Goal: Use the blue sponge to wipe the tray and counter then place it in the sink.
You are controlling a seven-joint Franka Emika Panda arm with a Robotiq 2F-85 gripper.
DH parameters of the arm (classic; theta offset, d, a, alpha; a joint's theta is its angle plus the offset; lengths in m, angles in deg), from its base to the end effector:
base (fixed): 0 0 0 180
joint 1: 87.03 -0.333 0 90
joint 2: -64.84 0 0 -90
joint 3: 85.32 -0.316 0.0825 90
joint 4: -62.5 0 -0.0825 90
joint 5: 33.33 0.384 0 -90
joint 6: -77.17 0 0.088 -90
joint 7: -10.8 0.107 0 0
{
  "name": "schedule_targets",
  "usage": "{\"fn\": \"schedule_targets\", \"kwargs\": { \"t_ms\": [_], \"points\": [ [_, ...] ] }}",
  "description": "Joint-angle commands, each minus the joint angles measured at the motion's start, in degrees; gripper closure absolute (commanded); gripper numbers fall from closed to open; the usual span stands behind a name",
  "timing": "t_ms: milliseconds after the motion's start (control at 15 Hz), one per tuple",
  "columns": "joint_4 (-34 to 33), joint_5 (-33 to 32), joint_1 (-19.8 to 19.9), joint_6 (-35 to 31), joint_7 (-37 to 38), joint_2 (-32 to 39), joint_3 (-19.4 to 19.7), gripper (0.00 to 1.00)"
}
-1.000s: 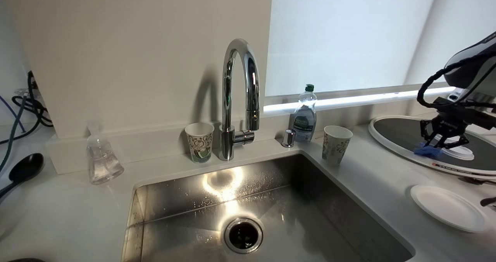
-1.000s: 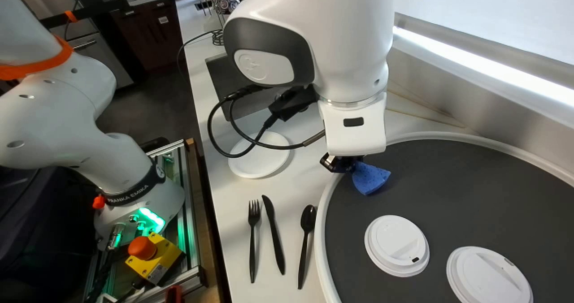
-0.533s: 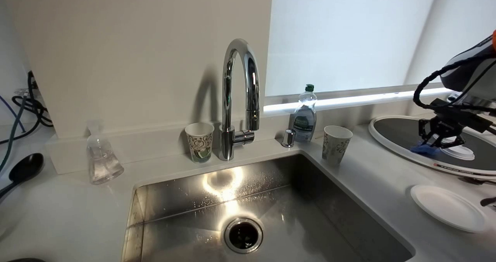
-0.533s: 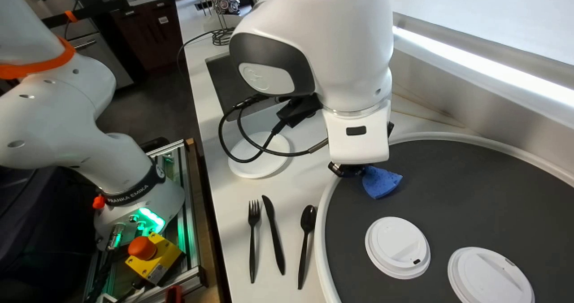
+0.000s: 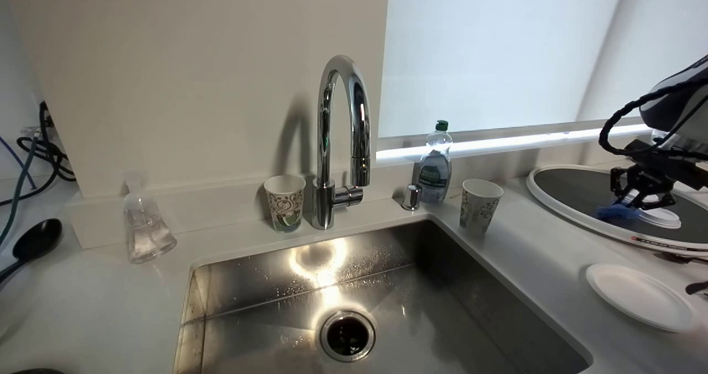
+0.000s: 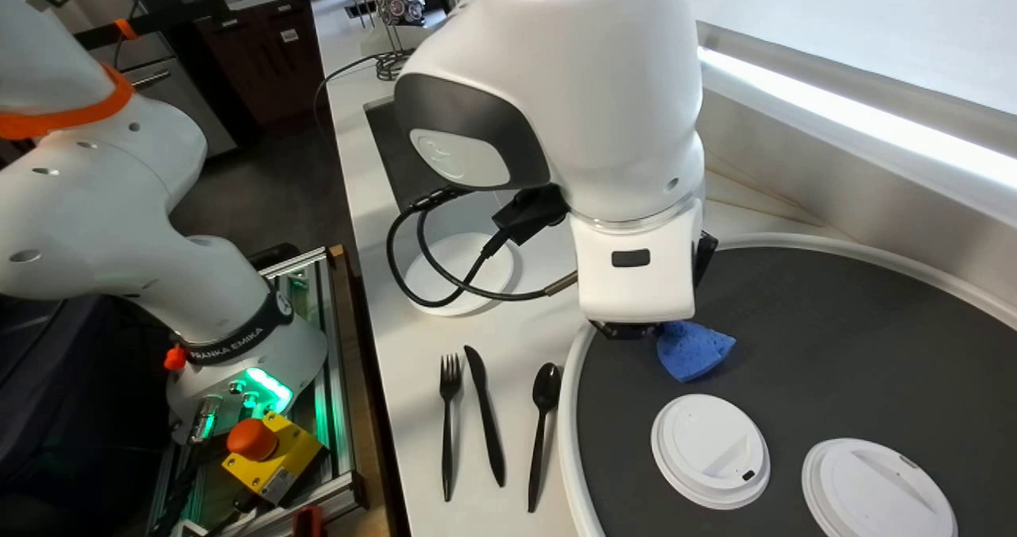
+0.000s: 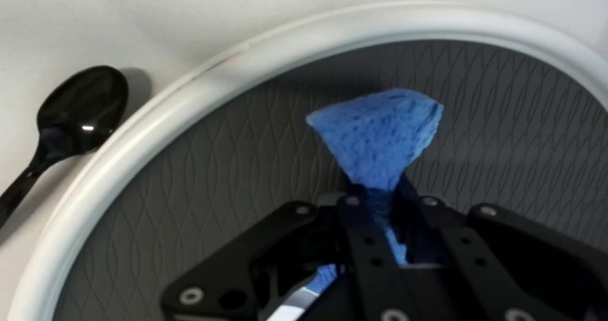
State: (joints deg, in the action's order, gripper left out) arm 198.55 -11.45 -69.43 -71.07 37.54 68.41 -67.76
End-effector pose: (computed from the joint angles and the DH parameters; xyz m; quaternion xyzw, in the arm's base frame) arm 0.4176 -0.3027 0.3123 -0.7622 0.6346 -0.0840 0.0969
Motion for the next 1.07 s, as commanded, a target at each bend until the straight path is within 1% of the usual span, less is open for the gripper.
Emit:
{"fn": "schedule_targets", "kwargs": {
  "t_ms": [0,333,600,1000],
  "points": [
    [-1.5,3.2,-0.4,-2.1,-0.8,2.8,-0.6,0.96],
    [-4.2,6.9,-0.9,-2.4,-1.4,5.4,-2.3,0.96],
    [-6.0,8.2,-1.2,-2.1,-1.6,6.2,-3.6,0.96],
    [-5.9,6.1,-1.9,1.8,-3.0,5.0,-4.3,0.96]
  ]
}}
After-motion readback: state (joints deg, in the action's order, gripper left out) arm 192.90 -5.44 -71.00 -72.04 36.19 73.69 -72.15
